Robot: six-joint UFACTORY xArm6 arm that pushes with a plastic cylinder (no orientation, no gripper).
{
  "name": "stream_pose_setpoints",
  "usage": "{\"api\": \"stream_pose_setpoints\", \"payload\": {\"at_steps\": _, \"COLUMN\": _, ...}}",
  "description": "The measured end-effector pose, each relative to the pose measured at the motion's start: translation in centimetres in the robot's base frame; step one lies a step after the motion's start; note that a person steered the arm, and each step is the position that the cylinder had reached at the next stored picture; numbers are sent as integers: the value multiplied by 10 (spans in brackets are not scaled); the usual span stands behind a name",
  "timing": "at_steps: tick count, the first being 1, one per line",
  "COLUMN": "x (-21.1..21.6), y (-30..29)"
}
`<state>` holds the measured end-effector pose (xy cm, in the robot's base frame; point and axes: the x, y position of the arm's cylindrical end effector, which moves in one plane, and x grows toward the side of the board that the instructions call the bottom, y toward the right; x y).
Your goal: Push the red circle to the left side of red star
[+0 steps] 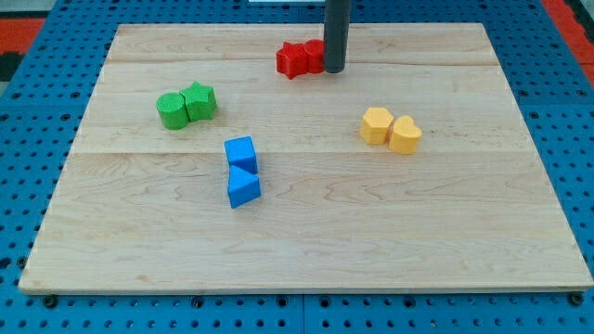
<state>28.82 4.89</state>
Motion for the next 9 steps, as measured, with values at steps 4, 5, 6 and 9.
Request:
{"api": "stream_pose_setpoints", "payload": {"at_steps": 4, "x": -95, "y": -62}}
{"api": "stream_pose_setpoints", "payload": {"at_steps": 5, "x": -94, "y": -94}}
{"api": "stream_pose_setpoints", "payload": {"at_steps": 6, "x": -95, "y": -121}}
{"api": "stream_pose_setpoints", "payload": {"at_steps": 9, "x": -7, "y": -161}}
